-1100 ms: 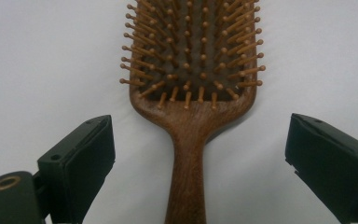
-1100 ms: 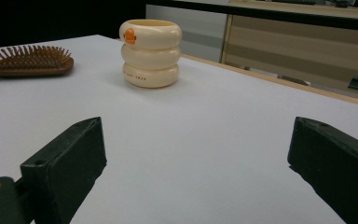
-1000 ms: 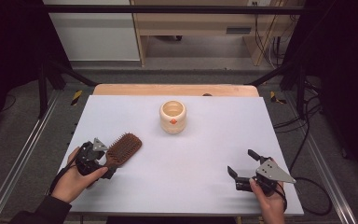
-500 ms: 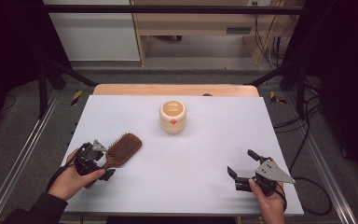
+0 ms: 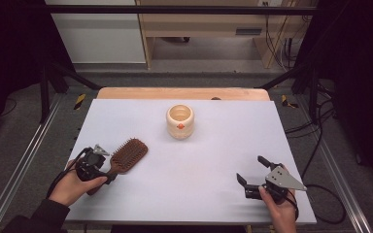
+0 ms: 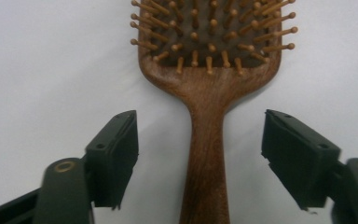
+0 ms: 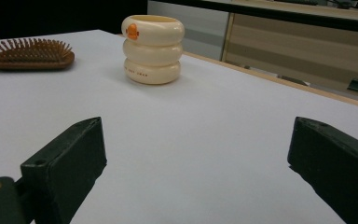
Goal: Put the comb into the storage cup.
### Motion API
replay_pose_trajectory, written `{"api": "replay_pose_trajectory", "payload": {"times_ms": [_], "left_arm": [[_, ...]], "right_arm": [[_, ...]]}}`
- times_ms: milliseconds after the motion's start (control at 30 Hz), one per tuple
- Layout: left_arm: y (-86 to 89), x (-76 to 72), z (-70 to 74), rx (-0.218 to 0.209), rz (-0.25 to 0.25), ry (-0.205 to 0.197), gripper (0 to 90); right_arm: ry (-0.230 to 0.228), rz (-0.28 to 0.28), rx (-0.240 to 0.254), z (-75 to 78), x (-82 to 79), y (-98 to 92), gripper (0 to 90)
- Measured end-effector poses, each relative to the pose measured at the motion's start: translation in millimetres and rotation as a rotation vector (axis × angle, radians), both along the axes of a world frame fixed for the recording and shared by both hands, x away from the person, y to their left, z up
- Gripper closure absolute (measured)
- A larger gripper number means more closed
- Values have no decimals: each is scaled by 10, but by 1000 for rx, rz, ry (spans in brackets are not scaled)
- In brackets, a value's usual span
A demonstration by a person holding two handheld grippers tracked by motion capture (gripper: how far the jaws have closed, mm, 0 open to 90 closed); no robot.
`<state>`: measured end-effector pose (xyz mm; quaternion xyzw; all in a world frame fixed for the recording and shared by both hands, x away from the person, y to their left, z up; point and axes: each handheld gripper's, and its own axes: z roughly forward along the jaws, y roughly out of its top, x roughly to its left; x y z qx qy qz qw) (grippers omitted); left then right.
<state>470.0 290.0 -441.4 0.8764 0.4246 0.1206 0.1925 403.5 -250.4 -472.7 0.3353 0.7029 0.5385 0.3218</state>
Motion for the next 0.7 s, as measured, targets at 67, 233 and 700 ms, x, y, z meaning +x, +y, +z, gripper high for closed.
{"api": "replay_pose_trajectory", "payload": {"times_ms": [67, 233, 700], "left_arm": [[-12, -1, -9, 1, -14, 19, 368], [-51, 11, -33, 7, -34, 42, 464], [-83, 69, -77, 27, -29, 72, 553]], "right_arm": [[2, 0, -1, -2, 2, 0, 43], [1, 2, -3, -1, 0, 3, 43], [2, 3, -6, -3, 2, 4, 43]]}}
